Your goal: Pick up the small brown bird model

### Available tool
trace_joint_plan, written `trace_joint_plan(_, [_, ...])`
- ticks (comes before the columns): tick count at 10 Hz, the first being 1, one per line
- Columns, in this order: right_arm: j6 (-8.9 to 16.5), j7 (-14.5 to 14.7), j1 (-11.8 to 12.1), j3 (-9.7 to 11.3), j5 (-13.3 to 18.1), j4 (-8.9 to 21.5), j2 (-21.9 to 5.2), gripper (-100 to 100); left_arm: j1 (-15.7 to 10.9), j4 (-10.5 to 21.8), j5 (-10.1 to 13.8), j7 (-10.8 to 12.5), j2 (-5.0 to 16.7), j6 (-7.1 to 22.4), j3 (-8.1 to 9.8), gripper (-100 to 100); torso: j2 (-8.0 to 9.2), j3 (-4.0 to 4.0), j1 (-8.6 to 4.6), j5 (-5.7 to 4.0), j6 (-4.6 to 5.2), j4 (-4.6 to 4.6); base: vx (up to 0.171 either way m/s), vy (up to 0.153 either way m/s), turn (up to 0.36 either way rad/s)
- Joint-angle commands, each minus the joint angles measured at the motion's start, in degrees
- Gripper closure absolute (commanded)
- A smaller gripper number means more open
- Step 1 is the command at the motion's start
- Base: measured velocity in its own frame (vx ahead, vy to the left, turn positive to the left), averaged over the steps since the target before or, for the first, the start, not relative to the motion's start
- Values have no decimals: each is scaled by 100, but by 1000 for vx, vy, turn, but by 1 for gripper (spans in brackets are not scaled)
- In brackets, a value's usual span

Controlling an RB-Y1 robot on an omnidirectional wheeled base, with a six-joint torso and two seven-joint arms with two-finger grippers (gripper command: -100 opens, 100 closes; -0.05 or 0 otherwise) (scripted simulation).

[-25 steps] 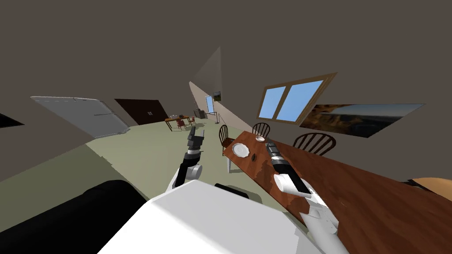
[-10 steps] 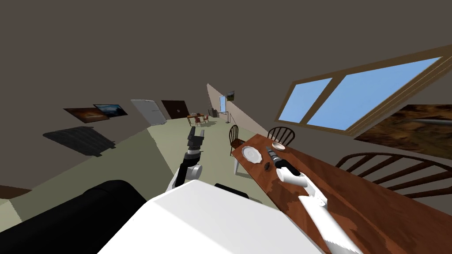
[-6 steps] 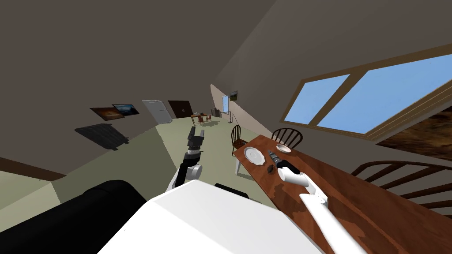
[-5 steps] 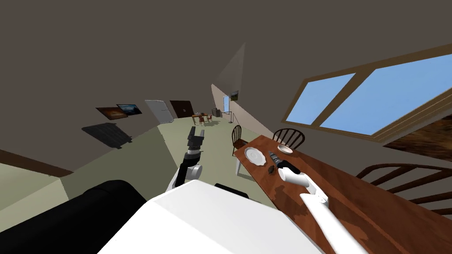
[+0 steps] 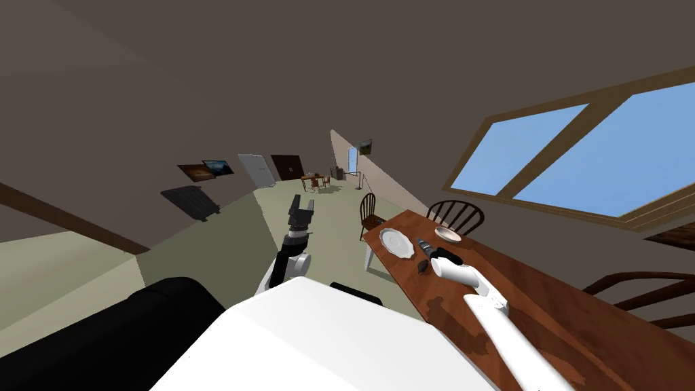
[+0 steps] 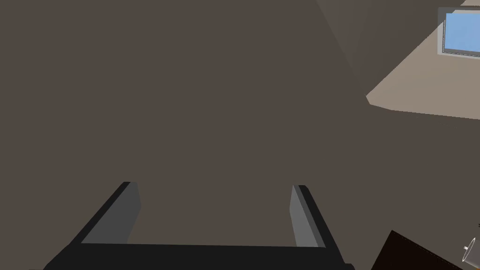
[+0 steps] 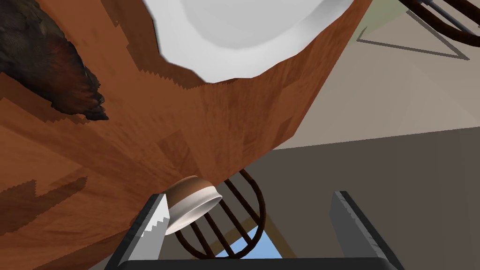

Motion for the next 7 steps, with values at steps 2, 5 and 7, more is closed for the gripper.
trace_joint_plan(2, [403, 194, -156, -29, -44, 299, -101, -100, 0, 0, 0, 0, 0, 0, 0, 0, 0, 0, 0, 0, 2, 0, -5, -2, 97])
trace_joint_plan(5, [774, 361, -283, -47, -97, 707, -201, -100, 0, 0, 0, 0, 0, 0, 0, 0, 0, 0, 1, 0, -2, 0, -6, -5, 120])
trace_joint_plan(7, [1062, 521, -399, -64, -145, 1017, -300, -100, 0, 0, 0, 0, 0, 0, 0, 0, -1, 0, 1, 1, -1, 0, -5, -4, 115])
